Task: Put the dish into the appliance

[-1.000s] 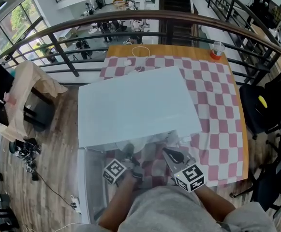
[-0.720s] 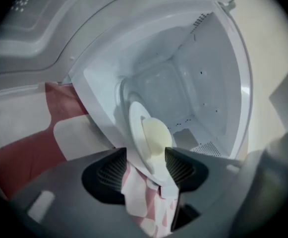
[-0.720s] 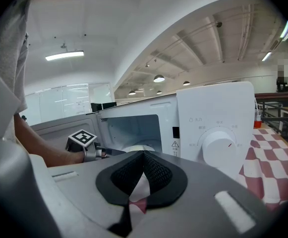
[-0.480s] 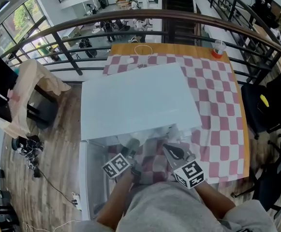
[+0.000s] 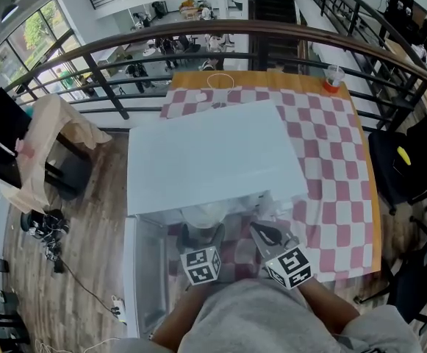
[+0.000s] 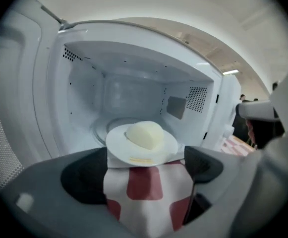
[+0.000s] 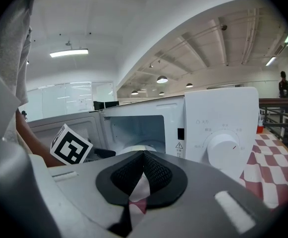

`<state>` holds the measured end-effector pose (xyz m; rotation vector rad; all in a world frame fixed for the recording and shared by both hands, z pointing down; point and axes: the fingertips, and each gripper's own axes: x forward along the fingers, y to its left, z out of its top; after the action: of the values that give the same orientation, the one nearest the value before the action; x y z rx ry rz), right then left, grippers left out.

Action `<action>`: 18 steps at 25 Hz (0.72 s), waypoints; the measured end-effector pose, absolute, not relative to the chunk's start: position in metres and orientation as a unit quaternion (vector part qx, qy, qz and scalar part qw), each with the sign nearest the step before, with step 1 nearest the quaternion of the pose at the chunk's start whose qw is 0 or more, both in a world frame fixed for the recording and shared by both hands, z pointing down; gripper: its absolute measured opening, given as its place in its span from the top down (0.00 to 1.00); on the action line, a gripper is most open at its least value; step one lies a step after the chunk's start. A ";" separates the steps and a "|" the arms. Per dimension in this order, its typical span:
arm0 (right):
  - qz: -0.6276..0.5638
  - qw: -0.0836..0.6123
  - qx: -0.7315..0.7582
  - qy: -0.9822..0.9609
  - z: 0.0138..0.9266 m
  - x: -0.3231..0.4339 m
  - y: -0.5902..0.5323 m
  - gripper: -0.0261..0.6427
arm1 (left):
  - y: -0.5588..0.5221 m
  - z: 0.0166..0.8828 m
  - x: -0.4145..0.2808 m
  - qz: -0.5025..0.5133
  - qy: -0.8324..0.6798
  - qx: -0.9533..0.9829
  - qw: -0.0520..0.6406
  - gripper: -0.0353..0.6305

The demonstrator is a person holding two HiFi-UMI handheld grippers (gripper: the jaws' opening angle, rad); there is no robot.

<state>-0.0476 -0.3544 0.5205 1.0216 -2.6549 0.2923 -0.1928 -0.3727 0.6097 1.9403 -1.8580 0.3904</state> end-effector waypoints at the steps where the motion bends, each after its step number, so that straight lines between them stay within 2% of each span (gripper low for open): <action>1: 0.100 0.140 0.354 -0.919 0.521 -0.047 -0.354 0.97 | -0.374 0.612 -0.191 0.143 -0.670 0.695 0.219 0.21; 4: 0.099 0.140 0.357 -0.918 0.520 -0.046 -0.354 0.97 | -0.378 0.619 -0.193 0.146 -0.680 0.678 0.238 0.22; 12: 0.098 0.140 0.367 -0.914 0.520 -0.038 -0.358 0.97 | -0.392 0.614 -0.199 0.146 -0.687 0.672 0.237 0.29; 16: 0.099 0.142 0.367 -0.914 0.524 -0.038 -0.358 0.97 | -0.400 0.616 -0.205 0.157 -0.690 0.666 0.237 0.40; 18: 0.100 0.143 0.367 -0.914 0.526 -0.037 -0.359 0.97 | -0.405 0.616 -0.206 0.162 -0.691 0.665 0.233 0.42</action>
<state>-0.0374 -0.3588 0.5260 1.0583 -2.6355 0.2894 -0.2056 -0.4046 0.6161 1.8273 -1.8969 0.4441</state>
